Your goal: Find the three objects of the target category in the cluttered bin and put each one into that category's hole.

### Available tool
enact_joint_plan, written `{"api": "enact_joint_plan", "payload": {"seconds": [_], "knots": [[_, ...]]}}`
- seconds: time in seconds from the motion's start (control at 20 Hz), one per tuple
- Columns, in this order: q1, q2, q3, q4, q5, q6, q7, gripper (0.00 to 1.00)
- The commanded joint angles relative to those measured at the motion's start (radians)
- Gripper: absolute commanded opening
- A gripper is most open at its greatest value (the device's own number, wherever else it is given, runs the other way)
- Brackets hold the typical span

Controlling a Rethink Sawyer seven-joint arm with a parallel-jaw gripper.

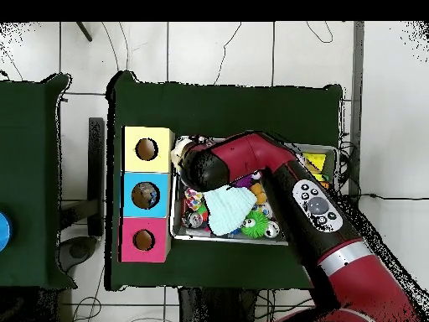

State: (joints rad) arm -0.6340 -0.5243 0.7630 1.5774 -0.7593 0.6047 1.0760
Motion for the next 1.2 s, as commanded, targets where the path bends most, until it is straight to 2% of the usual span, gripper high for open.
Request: {"api": "enact_joint_plan", "payload": {"seconds": [0.05, 0.3, 0.6, 0.75, 1.2], "knots": [[-0.015, -0.004, 0.039, -0.005, -0.007, 0.158, -0.270, 1.00], [-0.036, -0.046, 0.073, -0.003, 0.039, 0.212, -0.280, 1.00], [-0.059, -0.047, 0.094, 0.010, 0.044, 0.198, -0.257, 1.00], [-0.075, -0.053, 0.106, 0.013, 0.050, 0.223, -0.286, 1.00], [-0.072, -0.069, 0.074, 0.015, -0.011, 0.265, -0.315, 1.00]]}}
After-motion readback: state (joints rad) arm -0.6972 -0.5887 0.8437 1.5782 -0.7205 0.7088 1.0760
